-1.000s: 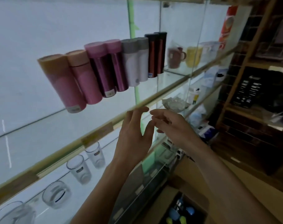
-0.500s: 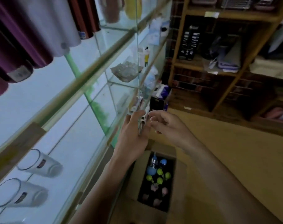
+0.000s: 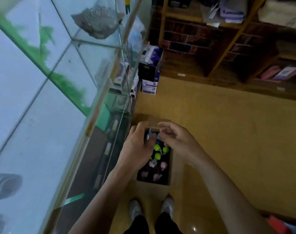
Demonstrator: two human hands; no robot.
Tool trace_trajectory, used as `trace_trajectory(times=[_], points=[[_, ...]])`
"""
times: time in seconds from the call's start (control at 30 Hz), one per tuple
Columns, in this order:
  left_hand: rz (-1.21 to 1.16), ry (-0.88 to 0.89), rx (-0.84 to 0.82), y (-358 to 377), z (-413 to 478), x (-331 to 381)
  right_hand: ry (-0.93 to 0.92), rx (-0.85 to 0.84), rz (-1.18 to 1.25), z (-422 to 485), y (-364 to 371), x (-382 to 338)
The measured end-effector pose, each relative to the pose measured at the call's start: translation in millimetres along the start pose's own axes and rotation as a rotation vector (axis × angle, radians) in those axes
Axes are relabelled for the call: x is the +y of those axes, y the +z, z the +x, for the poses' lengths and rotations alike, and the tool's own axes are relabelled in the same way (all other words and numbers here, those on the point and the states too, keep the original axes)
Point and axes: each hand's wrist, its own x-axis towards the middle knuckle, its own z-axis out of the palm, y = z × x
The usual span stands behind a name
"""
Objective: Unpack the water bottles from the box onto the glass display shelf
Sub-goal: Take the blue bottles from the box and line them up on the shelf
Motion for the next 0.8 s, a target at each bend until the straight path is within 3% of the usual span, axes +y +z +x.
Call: trace_trajectory(times=[0.33, 0.8], points=[[-0.006, -0.190, -0.099, 124.7, 42.9, -123.5, 0.153, -0.059, 0.029, 79.1, 22.0, 155.6], [-0.037, -0.223, -0.144, 302.0, 102.5, -350.2, 0.233, -0.052, 0.061, 204.5, 87.4, 397.3]])
